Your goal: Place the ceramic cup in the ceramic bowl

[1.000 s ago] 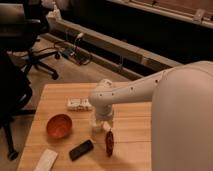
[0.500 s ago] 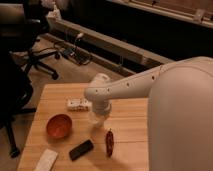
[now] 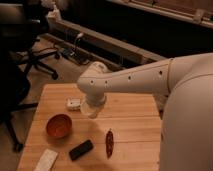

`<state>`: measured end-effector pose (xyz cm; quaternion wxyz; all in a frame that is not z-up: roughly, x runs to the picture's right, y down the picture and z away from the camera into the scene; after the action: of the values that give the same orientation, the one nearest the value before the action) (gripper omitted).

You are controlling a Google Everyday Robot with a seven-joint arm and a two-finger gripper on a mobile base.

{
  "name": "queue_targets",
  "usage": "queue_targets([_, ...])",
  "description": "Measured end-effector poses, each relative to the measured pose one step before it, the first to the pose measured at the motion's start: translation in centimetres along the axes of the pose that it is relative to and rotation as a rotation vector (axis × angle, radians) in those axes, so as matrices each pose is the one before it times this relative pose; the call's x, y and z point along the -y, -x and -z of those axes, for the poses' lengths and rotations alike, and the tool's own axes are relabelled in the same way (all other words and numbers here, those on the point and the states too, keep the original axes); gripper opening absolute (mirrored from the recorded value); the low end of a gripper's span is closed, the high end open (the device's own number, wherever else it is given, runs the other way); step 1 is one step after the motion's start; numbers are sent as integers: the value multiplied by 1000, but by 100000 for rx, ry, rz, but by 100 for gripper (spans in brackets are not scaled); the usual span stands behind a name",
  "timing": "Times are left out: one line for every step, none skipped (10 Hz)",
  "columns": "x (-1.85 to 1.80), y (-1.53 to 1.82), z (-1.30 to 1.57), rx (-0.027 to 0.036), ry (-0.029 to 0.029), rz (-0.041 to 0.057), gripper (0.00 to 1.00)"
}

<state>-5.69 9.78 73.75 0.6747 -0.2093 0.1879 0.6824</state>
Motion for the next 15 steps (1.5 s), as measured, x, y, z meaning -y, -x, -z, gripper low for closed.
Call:
queue_targets([-1407,374,93,386,2367,2567,0])
queue_targets([-1809,443,66,262,2701,3231,0])
queue_targets([-2049,543,-178,68,2189,4293,0])
queue_targets([-1775,485,-203,-70,1712,3876,0])
queue_targets([-1764,536,-180,-40,1517,4393,0])
queue_targets([-1600,540,-186,-269,1168,4881,0])
queue_targets([-1379,278,-122,-539,1109,4437,0])
queue_targets([-1186,-82,-181,-1090,861,3734,0])
queue_targets([-1672,-280,-142,-1120,1668,4784,0])
queue_targets([-1269,-901,-192,-2311,1277,4809,0])
queue_targets([-690,-733,-142,-1734,836,2778,0])
queue_targets([-447,-678,-150,-1535,465,2292,0])
queue_targets([-447,-1029,-400,-2241,-1136,3837,3])
queue_targets([-87,-826,-590,-2092,-2199,2726,11])
queue_targets([89,-605,-841,-1807,-2107,1738,22])
